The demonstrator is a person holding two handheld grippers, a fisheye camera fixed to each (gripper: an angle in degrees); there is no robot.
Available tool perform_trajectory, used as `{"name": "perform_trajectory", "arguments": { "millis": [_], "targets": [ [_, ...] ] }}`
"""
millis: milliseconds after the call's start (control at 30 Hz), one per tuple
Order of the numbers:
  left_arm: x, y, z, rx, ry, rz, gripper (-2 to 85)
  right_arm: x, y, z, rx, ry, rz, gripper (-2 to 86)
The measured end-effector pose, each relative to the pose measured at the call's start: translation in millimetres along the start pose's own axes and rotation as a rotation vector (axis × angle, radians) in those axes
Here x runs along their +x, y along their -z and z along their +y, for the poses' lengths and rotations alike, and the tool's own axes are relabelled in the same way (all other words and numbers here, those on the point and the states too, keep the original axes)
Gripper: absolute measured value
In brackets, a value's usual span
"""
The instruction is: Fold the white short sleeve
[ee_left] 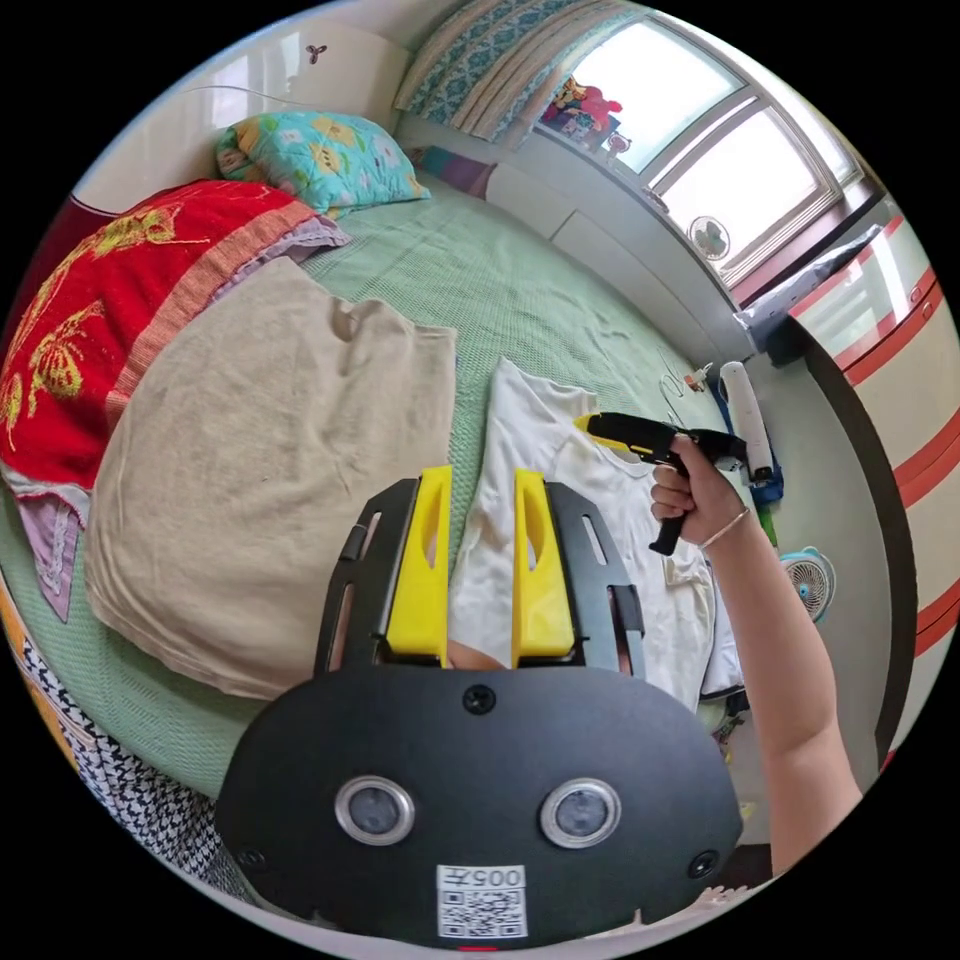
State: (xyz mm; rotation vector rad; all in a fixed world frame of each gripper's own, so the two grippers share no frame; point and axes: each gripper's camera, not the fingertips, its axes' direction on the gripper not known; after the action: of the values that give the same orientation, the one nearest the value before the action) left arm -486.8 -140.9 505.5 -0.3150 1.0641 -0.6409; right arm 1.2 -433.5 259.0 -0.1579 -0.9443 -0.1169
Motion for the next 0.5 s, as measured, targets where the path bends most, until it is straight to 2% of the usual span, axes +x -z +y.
{"name": "perform_trajectory", "arguments": {
  "millis": [167, 267, 400, 500],
  "targets": [
    [22.8, -19.2, -3.2, -0.055, -0.049, -0.002, 10.3, -7.2, 6.7, 16.2, 0.018, 0.097, -0.032, 9.3],
    [37.5, -33.4, -2.3, -0.087, -0.088, -0.047, 10.3, -17.6, -5.3, 21.0, 0.014, 0.135, 0.033, 8.5],
    [45.9, -48.8, -1.1, -0.143, -0.096, -0.092, 9.7, -22.3, -38.3, 26.2, -0.040, 0.120, 0.150, 4.4],
    [47.0, -48.7, -1.0, -0.152, -0.074, -0.104, 8.6, -24.8, -36.1, 39.0, 0.005, 0.128, 0.175, -0.8]
  ]
}}
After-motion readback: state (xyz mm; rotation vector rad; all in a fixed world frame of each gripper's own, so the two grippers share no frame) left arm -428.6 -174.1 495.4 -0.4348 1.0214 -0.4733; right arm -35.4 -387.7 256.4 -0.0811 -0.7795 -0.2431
